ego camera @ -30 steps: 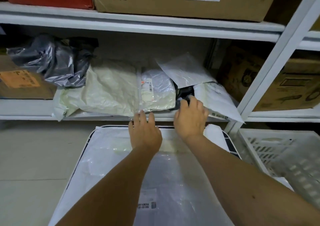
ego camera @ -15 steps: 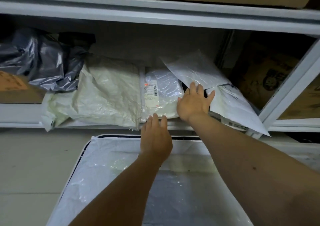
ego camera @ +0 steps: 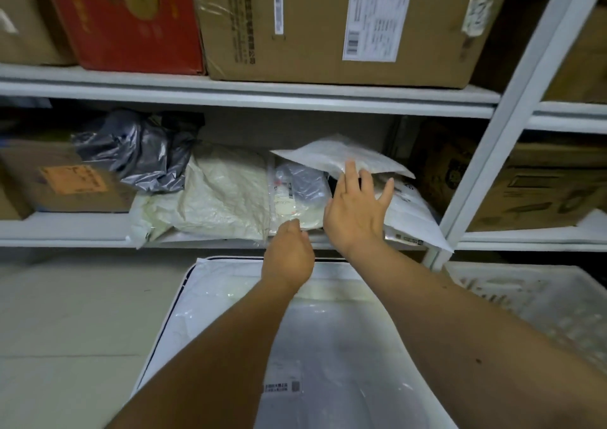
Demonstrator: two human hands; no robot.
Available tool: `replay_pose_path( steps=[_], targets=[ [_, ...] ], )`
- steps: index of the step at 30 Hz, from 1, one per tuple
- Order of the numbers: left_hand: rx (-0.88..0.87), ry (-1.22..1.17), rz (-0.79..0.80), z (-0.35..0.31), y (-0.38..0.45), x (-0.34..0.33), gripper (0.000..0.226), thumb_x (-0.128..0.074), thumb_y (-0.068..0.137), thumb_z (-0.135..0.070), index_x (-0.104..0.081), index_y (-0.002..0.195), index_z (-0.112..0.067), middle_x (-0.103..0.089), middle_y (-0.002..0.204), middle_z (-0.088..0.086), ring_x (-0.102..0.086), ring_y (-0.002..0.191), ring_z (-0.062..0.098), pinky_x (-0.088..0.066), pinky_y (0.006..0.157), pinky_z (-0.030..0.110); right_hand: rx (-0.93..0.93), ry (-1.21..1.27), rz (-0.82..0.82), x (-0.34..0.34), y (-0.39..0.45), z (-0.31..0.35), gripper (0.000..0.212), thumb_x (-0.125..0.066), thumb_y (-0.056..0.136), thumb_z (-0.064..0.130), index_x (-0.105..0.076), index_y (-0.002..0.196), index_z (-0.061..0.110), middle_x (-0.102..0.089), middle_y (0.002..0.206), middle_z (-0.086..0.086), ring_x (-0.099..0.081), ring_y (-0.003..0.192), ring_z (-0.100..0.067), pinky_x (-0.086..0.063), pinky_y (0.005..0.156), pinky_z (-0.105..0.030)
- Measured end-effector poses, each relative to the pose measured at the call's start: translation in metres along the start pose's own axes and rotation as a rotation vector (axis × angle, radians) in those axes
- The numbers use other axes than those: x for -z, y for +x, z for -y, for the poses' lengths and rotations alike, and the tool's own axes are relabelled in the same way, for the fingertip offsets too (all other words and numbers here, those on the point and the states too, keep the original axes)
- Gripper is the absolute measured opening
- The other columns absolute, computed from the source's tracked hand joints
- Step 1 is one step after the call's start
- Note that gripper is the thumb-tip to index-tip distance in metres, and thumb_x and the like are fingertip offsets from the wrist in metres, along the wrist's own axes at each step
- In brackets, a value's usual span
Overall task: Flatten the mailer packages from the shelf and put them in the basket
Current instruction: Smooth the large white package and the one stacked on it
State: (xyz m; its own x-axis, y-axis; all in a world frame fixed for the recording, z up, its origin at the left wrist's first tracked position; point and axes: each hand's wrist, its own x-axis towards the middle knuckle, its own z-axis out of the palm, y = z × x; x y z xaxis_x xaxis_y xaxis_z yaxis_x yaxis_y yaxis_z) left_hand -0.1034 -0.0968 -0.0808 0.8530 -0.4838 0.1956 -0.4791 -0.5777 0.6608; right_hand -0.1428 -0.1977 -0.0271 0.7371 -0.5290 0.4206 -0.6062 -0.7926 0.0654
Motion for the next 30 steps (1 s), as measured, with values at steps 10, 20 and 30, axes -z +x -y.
replay_pose_path(
  steps=[10, 20, 30],
  targets=[
    [0.514, -0.855, 0.298, -0.031, -0.086, 0.059, 0.075, -0.017, 0.092, -0.070, -0.035, 0.147, -0.024, -0.039, 0.150, 0.001, -0.046, 0.130, 0.026, -0.034, 0.109, 0.047, 0.187, 0.048, 0.072, 0.049, -0.156, 0.016, 0.057, -0.031, 0.101, 0.030, -0.020, 0.153, 0.011, -0.002, 0.163, -0.005, -0.005, 0.148, -0.024, 0.010, 0.112, -0.062],
    [0.717, -0.680, 0.350, 0.006, -0.164, 0.074, 0.019, -0.039, 0.100, -0.007, -0.055, 0.090, -0.009, -0.056, 0.079, 0.006, -0.051, 0.067, 0.018, -0.046, 0.057, 0.031, 0.415, 0.095, 0.080, 0.032, -0.276, 0.041, 0.035, -0.058, 0.085, 0.034, -0.067, 0.114, 0.017, -0.061, 0.117, -0.004, -0.050, 0.119, -0.022, -0.018, 0.113, -0.059],
    [0.517, 0.153, 0.456, 0.059, -0.177, 0.062, 0.019, -0.051, 0.094, -0.010, -0.063, 0.109, -0.011, -0.060, 0.114, 0.009, -0.059, 0.103, 0.023, -0.045, 0.088, 0.027, 0.602, 0.454, -0.036, -0.004, -0.280, 0.032, 0.005, -0.054, 0.083, 0.018, -0.055, 0.087, 0.016, -0.054, 0.075, -0.003, -0.049, 0.059, -0.022, -0.041, 0.050, -0.033]
  ],
)
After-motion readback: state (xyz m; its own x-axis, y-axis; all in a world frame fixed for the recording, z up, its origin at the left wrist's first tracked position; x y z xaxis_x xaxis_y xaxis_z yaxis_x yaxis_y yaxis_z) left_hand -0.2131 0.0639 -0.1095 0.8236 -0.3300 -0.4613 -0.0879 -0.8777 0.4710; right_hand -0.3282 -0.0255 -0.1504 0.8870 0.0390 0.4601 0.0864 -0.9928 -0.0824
